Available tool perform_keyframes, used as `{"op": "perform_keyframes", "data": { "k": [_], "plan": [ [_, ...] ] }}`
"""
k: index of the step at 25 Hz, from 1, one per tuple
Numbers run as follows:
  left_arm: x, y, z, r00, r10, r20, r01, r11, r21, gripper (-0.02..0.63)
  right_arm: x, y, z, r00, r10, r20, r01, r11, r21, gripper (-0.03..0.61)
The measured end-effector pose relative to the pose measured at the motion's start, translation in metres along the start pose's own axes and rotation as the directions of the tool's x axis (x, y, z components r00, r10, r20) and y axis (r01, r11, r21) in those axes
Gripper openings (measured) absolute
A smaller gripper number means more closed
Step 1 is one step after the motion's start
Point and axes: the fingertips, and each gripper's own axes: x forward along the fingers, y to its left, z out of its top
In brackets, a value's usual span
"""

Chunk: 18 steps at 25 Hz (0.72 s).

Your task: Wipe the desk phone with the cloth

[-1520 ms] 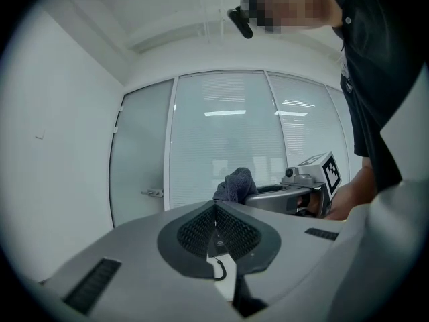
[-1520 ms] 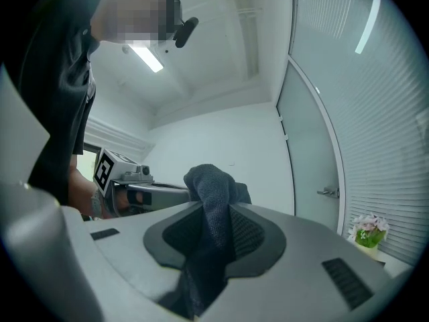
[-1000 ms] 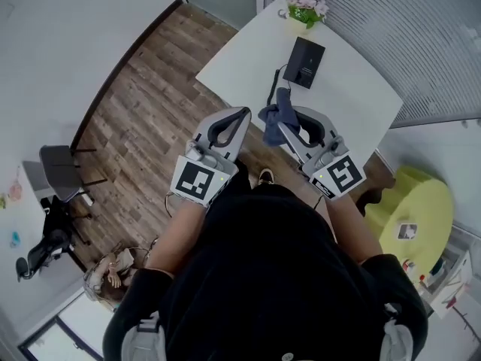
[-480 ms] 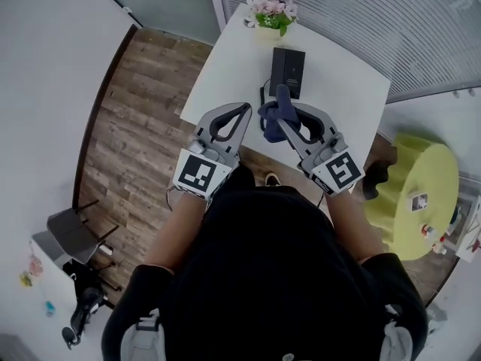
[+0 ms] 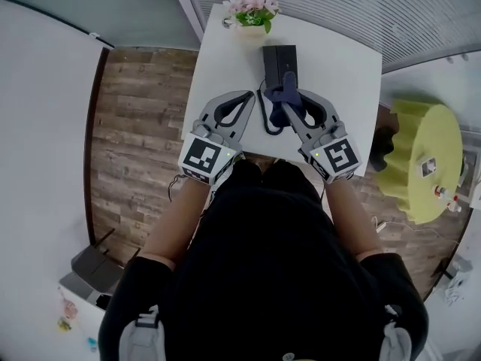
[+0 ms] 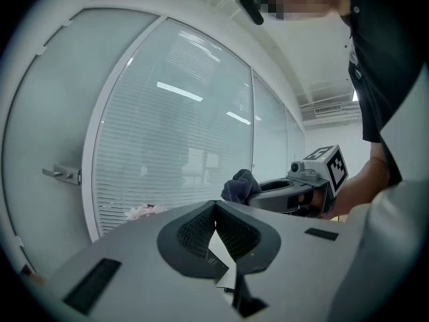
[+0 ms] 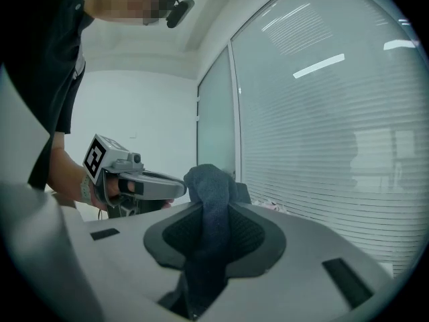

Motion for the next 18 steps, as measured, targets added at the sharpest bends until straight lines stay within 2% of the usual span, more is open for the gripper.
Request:
{"op": "perform_keyframes", "data": {
  "k": [4, 7, 15, 18],
  "plan": [
    [0.022, 0.013, -0.009, 1.000, -0.009, 0.000, 0.009, 1.000, -0.022, 0.011, 0.011, -0.036, -0.017, 0.992, -0.112, -0.052, 0.112, 0.994, -0.016, 0.106],
    [0.041, 0.020, -0.018, 1.000, -0.004, -0.012, 0.004, 1.000, -0.031, 0.011, 0.022, -0.062, -0.031, 0.983, -0.164, -0.083, 0.161, 0.986, -0.041, 0.106],
    [0.099, 0.044, -0.053, 0.997, 0.060, -0.050, -0.060, 0.998, -0.008, 0.011, 0.057, -0.122, -0.081, 0.957, -0.242, -0.163, 0.230, 0.969, -0.087, 0.106],
    [0.120, 0.052, -0.072, 0.994, 0.080, -0.076, -0.083, 0.996, -0.029, 0.011, 0.071, -0.140, -0.103, 0.948, -0.253, -0.195, 0.238, 0.967, -0.096, 0.106]
  ]
}}
